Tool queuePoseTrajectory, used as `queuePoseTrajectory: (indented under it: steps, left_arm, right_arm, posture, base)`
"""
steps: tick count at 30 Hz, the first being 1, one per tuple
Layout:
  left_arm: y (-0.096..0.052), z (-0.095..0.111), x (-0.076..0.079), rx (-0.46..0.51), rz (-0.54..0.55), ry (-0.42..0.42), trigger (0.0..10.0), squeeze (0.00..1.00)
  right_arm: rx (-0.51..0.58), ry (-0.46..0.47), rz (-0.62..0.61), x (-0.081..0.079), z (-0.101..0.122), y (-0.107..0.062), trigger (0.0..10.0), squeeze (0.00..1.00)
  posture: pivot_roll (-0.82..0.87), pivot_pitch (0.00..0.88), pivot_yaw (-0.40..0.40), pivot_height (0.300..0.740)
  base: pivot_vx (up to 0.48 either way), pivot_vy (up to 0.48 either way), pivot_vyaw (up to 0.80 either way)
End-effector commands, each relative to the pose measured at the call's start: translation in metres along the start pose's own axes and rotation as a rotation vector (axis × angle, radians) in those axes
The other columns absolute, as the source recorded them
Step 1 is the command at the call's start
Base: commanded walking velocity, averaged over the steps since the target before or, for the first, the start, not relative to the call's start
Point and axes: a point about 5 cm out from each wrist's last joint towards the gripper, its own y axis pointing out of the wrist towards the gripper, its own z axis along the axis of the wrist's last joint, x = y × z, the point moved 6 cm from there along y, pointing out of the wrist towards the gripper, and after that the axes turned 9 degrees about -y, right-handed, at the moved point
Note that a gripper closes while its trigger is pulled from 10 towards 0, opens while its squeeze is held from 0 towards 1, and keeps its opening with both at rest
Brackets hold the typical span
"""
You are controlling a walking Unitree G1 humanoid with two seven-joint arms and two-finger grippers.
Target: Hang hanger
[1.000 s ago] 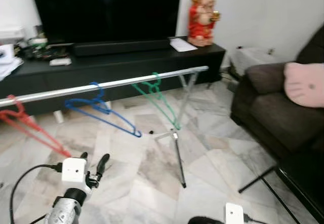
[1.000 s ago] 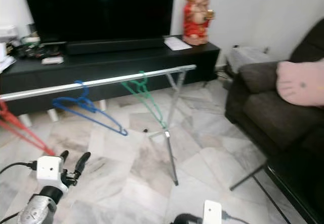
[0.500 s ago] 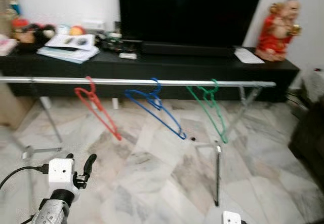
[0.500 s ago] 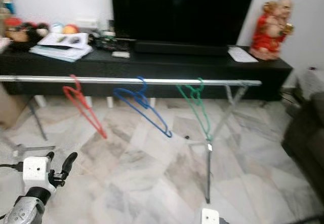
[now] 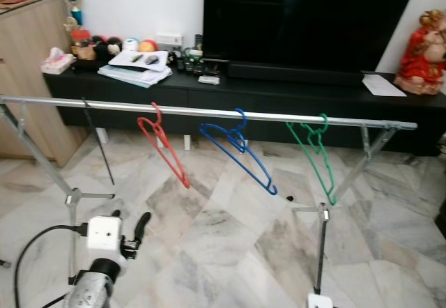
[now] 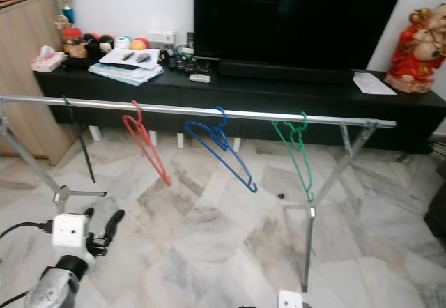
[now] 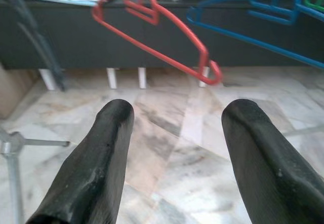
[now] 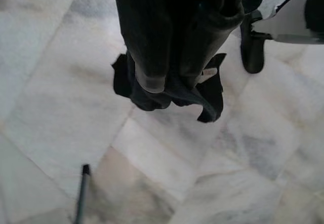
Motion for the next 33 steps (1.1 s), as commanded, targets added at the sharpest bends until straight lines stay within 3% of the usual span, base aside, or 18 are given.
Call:
queuePoseTrajectory:
  steps: [1, 8, 33]
  left_arm:
    - [-0.001, 0.0, -0.003, -0.01, 0.0, 0.028, 10.0, 0.0]
    - [0.001, 0.005, 0.001, 0.002, -0.015, 0.018, 10.0, 0.0]
    - [-0.001, 0.011, 0.003, 0.001, -0.012, 0.003, 10.0, 0.0]
  right_arm:
    - [0.003, -0.001, 0.0, 0.0, 0.003, 0.001, 10.0, 0.0]
    - [0.002, -0.004, 0.002, 0.002, 0.003, 0.001, 10.0, 0.0]
    - [-0.018, -0.07, 0.061, -0.003, -0.003, 0.0, 10.0, 0.0]
  posture:
    - [0.19, 0.0, -0.066, 0.74]
    - [0.19, 0.0, -0.07, 0.74]
    - [0.19, 0.0, -0.065, 0.74]
  base:
    - [0.0, 0.0, 0.0]
    - [0.0, 0.0, 0.0]
    - [0.323, 0.0, 0.0]
